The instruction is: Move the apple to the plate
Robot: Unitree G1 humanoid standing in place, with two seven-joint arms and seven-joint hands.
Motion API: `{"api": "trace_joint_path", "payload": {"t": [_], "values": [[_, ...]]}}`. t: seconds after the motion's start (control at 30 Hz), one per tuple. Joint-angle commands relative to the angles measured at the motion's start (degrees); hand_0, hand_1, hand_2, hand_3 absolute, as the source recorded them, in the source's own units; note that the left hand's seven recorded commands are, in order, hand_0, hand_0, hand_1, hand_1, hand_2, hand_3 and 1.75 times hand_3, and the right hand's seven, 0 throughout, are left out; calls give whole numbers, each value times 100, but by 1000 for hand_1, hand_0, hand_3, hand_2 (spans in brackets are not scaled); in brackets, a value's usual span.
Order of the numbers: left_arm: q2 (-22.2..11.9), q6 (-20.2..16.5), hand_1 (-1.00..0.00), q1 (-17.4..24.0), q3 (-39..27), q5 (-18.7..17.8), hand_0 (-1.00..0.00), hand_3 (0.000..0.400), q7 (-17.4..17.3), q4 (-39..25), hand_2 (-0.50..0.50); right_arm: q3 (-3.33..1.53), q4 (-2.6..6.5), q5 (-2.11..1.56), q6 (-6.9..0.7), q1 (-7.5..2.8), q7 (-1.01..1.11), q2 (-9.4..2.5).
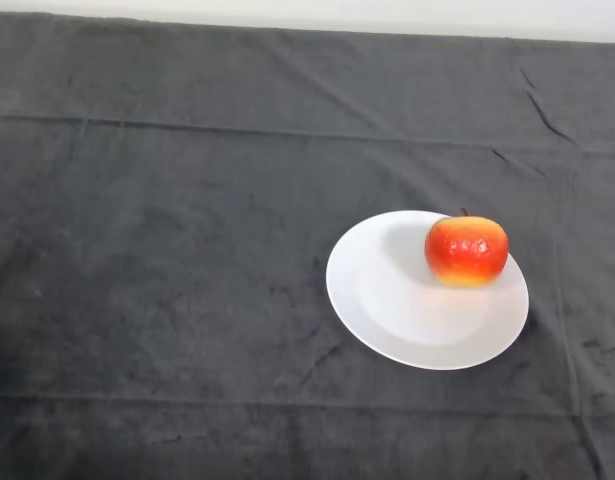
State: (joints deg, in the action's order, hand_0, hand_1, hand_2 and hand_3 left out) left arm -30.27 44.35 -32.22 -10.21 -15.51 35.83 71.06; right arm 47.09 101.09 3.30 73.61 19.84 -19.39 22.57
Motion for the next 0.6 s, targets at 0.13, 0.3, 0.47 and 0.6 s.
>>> {"api": "trace_joint_path", "payload": {"t": [0.13, 0.3, 0.47, 0.6], "values": [[-229, 134, 0, 108, -99, 95, 0, 0, 105, 101, 0, 68, 395, -11, -299, -515, 33, -770], [-218, 132, 0, 106, -161, 137, 0, 0, 133, 92, 0, 64, 381, -16, -303, -519, 33, -783], [-208, 126, 0, 106, -214, 181, 0, 0, 143, 83, 0, 53, 393, -14, -288, -516, 18, -794], [-202, 122, 0, 107, -254, 217, 0, 0, 142, 75, 0, 48, 409, -9, -270, -513, 7, -796]]}}
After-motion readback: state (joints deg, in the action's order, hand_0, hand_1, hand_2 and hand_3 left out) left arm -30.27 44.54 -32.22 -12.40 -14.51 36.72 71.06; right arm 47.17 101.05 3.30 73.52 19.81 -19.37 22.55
